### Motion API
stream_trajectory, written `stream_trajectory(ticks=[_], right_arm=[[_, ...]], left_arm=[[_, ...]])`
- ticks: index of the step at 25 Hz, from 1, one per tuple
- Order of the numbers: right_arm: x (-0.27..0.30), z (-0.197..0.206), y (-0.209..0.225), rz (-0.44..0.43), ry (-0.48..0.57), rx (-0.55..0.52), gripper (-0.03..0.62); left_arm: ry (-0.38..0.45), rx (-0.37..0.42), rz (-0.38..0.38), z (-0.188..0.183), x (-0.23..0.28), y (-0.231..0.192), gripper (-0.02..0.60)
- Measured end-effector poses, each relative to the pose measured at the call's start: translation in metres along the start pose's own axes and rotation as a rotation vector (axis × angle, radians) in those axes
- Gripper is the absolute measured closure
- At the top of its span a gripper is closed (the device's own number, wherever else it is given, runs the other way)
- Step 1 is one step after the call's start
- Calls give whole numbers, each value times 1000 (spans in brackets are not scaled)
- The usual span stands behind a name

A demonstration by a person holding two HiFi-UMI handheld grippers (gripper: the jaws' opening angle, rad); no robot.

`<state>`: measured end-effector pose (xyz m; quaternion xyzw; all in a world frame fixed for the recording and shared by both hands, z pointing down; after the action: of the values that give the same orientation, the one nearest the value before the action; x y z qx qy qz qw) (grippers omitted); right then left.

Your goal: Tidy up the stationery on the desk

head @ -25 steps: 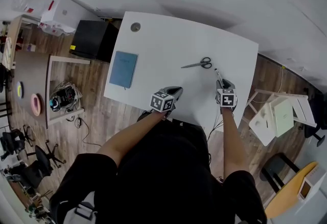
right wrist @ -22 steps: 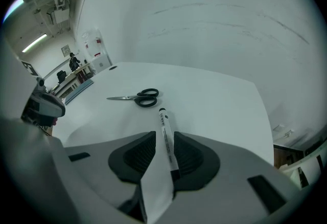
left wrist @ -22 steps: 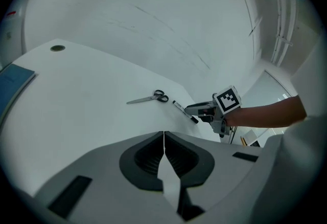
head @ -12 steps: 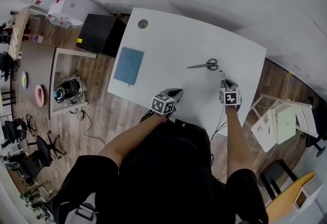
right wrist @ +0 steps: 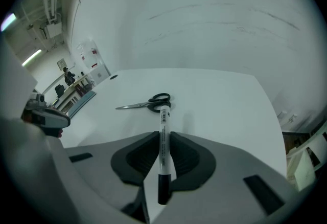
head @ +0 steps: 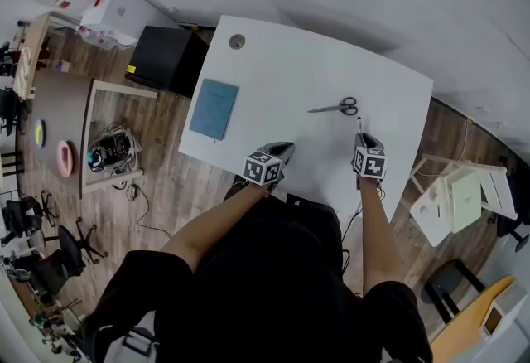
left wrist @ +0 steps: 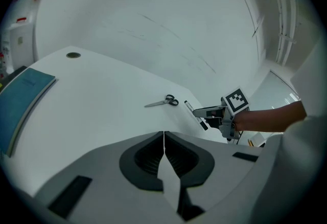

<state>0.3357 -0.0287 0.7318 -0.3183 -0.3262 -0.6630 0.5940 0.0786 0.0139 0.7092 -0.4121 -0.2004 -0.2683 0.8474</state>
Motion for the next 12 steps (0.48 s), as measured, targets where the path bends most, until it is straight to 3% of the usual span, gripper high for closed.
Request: stream_trajectory(ticks=[4, 12], right_arm=[[-10, 1, -38, 20, 10, -11, 514], [-3, 2, -142, 19, -34, 100, 514]], left_arm=[[0, 9, 11, -1, -17, -20, 563], [-18, 14, 52, -14, -67, -81, 563]])
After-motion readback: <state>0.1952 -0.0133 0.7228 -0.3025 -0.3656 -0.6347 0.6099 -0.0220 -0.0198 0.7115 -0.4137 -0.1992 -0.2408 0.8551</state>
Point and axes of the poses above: the fingertips, and each gripper's own axes: x forward along the fingers, y to its right, z out of its underside, the point moved 3 cm from there along -x, backward along the fingers, and after that the axes turned 8 degrees about z, right-handed, at the moved point
